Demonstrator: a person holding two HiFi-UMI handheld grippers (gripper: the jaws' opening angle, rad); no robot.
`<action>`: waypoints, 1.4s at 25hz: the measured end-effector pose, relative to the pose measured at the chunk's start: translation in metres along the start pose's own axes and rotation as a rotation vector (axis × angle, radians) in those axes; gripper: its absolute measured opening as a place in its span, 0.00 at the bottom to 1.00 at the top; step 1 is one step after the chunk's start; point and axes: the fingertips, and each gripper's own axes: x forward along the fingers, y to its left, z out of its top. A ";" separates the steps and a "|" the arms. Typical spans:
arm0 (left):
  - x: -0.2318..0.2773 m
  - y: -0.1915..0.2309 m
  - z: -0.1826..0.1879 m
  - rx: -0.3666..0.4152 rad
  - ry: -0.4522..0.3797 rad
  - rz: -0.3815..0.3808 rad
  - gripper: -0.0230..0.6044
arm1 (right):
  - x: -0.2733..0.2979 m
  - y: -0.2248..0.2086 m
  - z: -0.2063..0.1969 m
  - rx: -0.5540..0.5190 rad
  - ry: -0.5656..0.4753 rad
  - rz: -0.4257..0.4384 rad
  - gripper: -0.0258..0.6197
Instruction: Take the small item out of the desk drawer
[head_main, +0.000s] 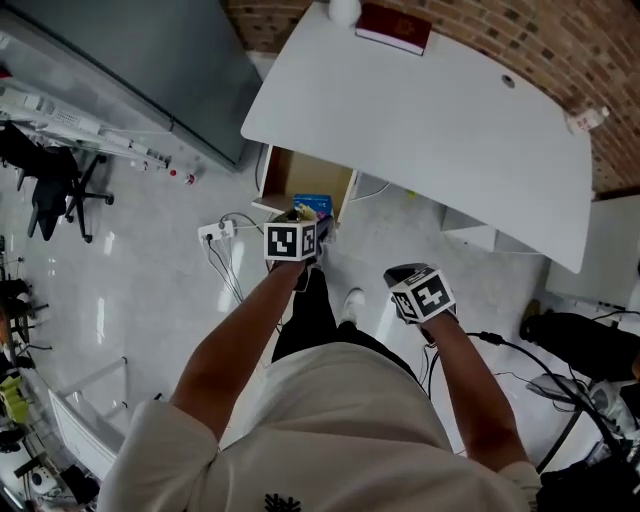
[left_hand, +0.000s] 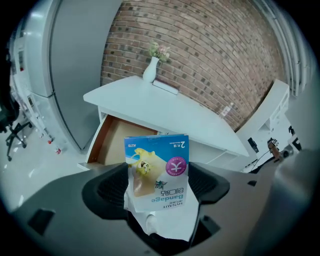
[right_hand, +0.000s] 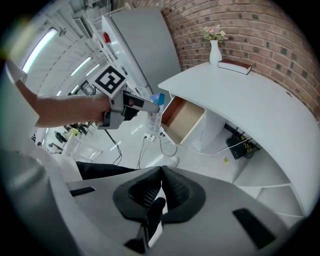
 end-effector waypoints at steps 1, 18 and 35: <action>-0.010 -0.012 -0.004 0.011 0.006 -0.016 0.61 | -0.005 0.001 -0.005 -0.005 0.003 -0.003 0.09; -0.137 -0.144 -0.062 0.174 0.031 -0.170 0.61 | -0.078 0.006 -0.062 0.016 -0.079 -0.033 0.09; -0.164 -0.149 -0.084 0.188 0.023 -0.174 0.61 | -0.097 0.037 -0.060 0.001 -0.154 -0.032 0.09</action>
